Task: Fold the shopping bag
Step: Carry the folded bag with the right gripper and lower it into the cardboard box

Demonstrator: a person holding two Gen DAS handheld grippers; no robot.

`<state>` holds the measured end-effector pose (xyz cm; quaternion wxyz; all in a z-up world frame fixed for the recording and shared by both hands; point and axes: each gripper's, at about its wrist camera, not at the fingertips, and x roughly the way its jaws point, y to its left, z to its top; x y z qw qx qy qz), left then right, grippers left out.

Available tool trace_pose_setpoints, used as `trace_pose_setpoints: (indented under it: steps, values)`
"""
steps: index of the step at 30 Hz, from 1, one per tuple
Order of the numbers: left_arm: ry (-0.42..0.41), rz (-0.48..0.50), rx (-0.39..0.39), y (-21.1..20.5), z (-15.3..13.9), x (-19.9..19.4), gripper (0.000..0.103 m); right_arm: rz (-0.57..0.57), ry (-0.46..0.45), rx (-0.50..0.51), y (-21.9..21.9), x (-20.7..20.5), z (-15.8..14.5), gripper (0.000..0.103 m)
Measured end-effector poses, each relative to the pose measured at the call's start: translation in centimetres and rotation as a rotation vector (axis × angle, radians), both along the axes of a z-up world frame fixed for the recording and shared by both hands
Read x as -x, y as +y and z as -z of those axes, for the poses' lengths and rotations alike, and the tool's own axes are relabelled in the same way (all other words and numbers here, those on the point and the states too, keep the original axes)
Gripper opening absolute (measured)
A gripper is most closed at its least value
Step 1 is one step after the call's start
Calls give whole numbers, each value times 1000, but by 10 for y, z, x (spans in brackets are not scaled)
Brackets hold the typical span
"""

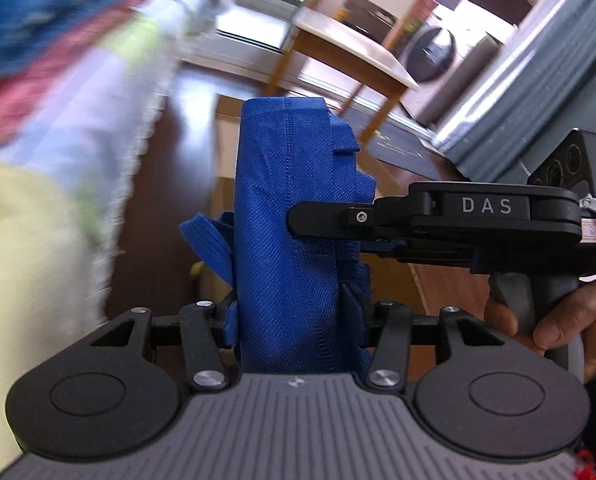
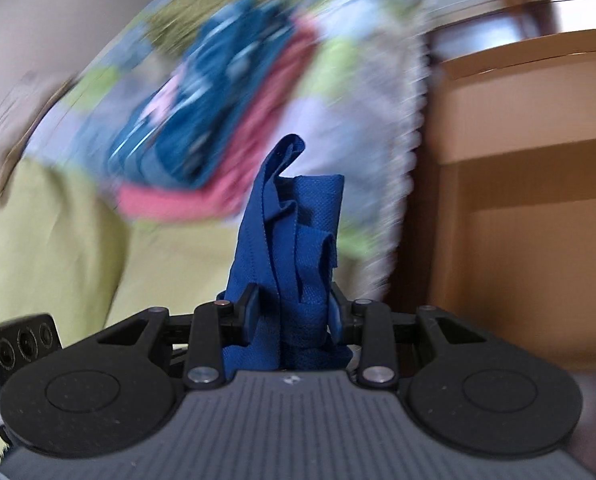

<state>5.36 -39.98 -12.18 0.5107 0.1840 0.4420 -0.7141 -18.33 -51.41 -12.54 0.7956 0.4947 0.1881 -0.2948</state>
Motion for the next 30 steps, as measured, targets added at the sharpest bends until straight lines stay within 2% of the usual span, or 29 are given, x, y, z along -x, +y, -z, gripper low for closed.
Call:
trace_pose_setpoints:
  steps: [4, 7, 11, 15, 18, 20, 23, 30]
  values:
    - [29, 30, -55, -55, 36, 36, 54, 61, 76, -13, -46, 39, 29, 31]
    - [30, 39, -112, -82, 68, 57, 54, 83, 130, -50, -72, 55, 55, 32]
    - [23, 29, -204, -110, 111, 71, 54, 95, 182, -144, -99, 67, 100, 32]
    - [5, 0, -282, -116, 144, 71, 54, 84, 236, -217, -116, 66, 140, 32]
    - [-44, -16, -327, -124, 165, 74, 53, 70, 265, -256, -124, 59, 163, 30]
    - [-59, -13, -353, -129, 175, 76, 53, 54, 283, -282, -129, 57, 177, 15]
    - [-112, -11, -415, -138, 191, 84, 53, 42, 323, -340, -136, 54, 200, 15]
    - [-187, 2, -472, -135, 212, 96, 52, 28, 338, -402, -135, 52, 227, 19]
